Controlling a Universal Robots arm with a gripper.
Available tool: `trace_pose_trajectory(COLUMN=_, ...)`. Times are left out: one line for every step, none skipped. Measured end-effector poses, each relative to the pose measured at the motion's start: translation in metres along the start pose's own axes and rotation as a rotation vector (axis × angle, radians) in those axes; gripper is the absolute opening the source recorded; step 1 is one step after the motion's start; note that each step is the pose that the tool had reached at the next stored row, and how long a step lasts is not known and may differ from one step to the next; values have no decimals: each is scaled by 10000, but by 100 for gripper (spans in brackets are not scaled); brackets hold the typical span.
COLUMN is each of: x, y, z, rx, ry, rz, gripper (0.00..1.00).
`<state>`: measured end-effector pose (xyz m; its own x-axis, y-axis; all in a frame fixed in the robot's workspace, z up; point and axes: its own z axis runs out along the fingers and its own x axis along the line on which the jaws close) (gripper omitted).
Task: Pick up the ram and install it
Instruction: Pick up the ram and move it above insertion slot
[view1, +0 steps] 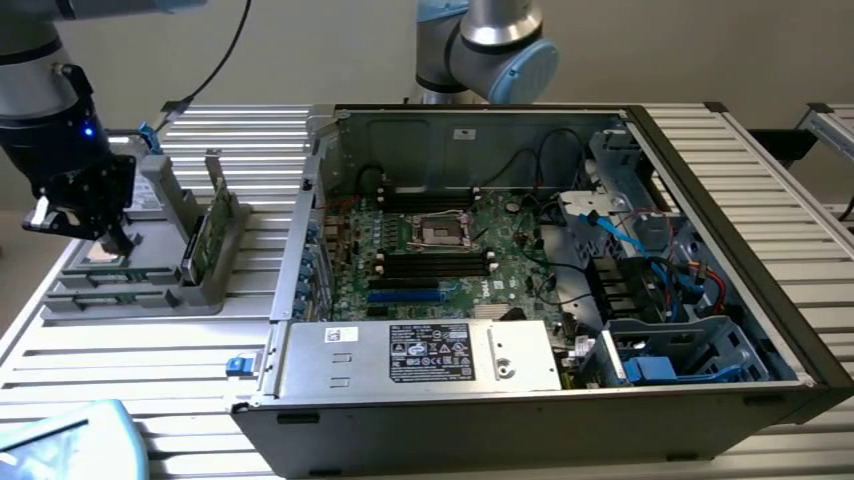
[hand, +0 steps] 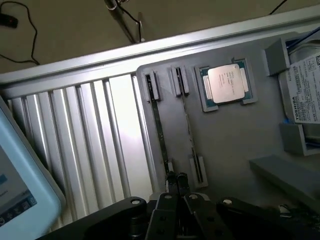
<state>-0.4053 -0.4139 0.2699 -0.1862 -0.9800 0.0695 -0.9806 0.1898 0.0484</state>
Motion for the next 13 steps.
trace_pose_trajectory(x=-2, y=6, z=6, rx=7, ry=3, rz=-85, gripper=10)
trace_pose_trajectory(x=-4, y=12, z=11, rx=14, ry=7, rz=-170, gripper=10)
trace_pose_trajectory(x=-5, y=18, z=15, rx=19, ry=11, rz=-253, gripper=10)
trace_pose_trajectory(x=-6, y=25, z=17, rx=23, ry=16, rz=-333, gripper=10)
trace_pose_trajectory(x=-6, y=33, z=21, rx=29, ry=20, rz=-410, gripper=10)
trace_pose_trajectory(x=-7, y=41, z=23, rx=32, ry=24, rz=-473, gripper=10)
trace_pose_trajectory(x=-8, y=52, z=25, rx=37, ry=27, rz=-538, gripper=10)
trace_pose_trajectory(x=-8, y=64, z=27, rx=42, ry=29, rz=-599, gripper=10)
trace_pose_trajectory(x=-9, y=76, z=28, rx=45, ry=32, rz=-649, gripper=10)
trace_pose_trajectory(x=-9, y=88, z=30, rx=48, ry=34, rz=-692, gripper=10)
trace_pose_trajectory(x=-9, y=105, z=31, rx=49, ry=36, rz=-725, gripper=10)
trace_pose_trajectory(x=-7, y=122, z=32, rx=51, ry=37, rz=-749, gripper=10)
trace_pose_trajectory(x=-5, y=143, z=34, rx=53, ry=38, rz=-770, gripper=10)
